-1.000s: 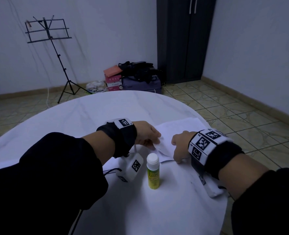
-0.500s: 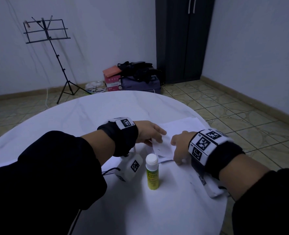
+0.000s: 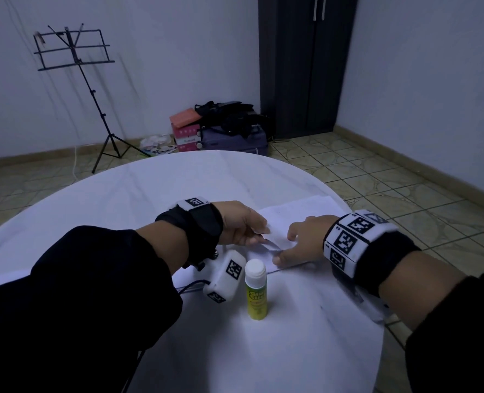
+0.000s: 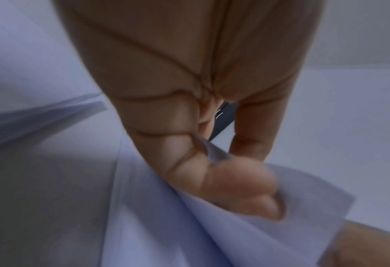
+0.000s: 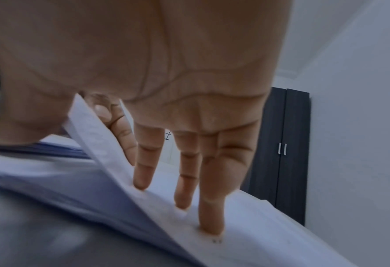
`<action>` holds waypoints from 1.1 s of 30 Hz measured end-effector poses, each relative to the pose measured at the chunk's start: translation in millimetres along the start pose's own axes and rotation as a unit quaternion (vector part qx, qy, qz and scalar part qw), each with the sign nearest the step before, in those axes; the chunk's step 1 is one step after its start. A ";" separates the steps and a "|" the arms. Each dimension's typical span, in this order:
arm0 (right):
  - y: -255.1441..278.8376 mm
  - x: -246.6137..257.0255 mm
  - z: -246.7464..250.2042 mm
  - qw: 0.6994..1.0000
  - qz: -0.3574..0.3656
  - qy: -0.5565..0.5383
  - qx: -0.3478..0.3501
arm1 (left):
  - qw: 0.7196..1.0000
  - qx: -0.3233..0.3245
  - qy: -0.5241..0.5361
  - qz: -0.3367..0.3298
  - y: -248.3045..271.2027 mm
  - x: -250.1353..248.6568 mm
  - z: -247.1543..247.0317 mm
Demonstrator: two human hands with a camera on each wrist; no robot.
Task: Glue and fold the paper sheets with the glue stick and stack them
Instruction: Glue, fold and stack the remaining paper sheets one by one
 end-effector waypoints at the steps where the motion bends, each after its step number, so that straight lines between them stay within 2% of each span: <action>1: -0.5 -0.4 0.5 1.000 0.003 0.004 0.008 | 1.000 -0.003 0.005 0.001 0.3 0.4 0.4; 4: 0.0 -0.4 2.5 1.000 0.013 0.004 0.021 | 0.999 0.000 0.045 0.005 1.1 2.3 -1.1; 9: -1.0 3.9 3.9 1.000 0.020 -0.004 0.006 | 0.994 0.031 0.100 0.002 5.8 3.2 -9.0; 19: -11.6 1.8 -0.8 1.000 -0.009 0.000 0.019 | 0.996 0.010 0.088 -0.004 10.1 -0.6 -6.3; 28: -16.2 6.4 -5.3 0.999 -0.020 0.011 -0.042 | 0.997 -0.013 0.080 -0.003 10.8 -3.4 -6.4; 33: -15.7 6.0 0.1 0.999 -0.003 0.016 -0.034 | 0.995 0.004 0.098 0.009 11.5 -5.3 -7.0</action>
Point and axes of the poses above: each hand's wrist, its own y-axis away from the middle knuckle, its own z-axis out of the back of the hand, x = y × z, the point moved 4 cm from there along -y, towards the middle knuckle, and after that the axes turned 1 degree about x, right-handed, at the moved point
